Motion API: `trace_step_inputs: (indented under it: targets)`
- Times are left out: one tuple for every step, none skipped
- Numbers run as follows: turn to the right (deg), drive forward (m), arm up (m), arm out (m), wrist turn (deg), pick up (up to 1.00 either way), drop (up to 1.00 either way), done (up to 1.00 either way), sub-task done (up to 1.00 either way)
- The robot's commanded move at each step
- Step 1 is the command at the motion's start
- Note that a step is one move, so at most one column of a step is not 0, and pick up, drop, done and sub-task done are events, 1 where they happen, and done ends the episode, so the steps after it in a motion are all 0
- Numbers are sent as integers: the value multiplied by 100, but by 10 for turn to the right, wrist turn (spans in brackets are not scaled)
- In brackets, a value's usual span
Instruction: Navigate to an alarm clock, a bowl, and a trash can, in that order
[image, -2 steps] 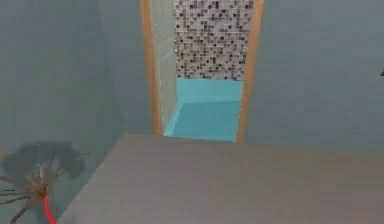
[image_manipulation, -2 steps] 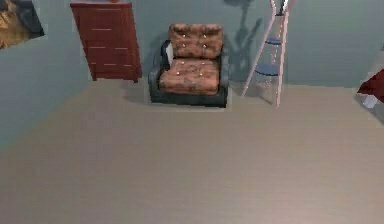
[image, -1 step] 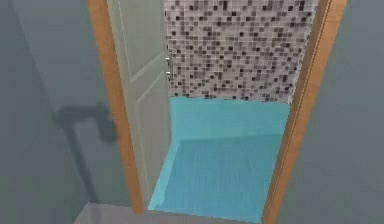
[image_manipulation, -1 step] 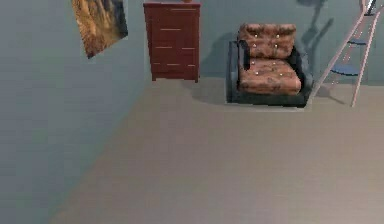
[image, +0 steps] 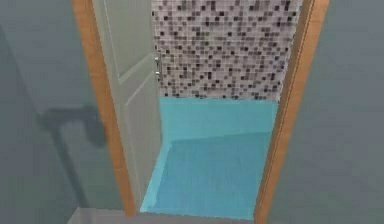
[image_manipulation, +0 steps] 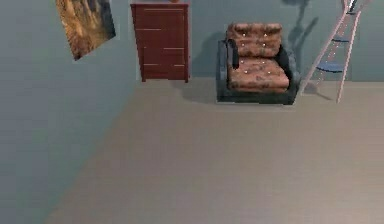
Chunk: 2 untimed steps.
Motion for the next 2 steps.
trace_step_inputs:
  targets:
    - [0,70,0,0,0,0,0,0,0]
    - [60,0,0,0,0,0,0,0,0]
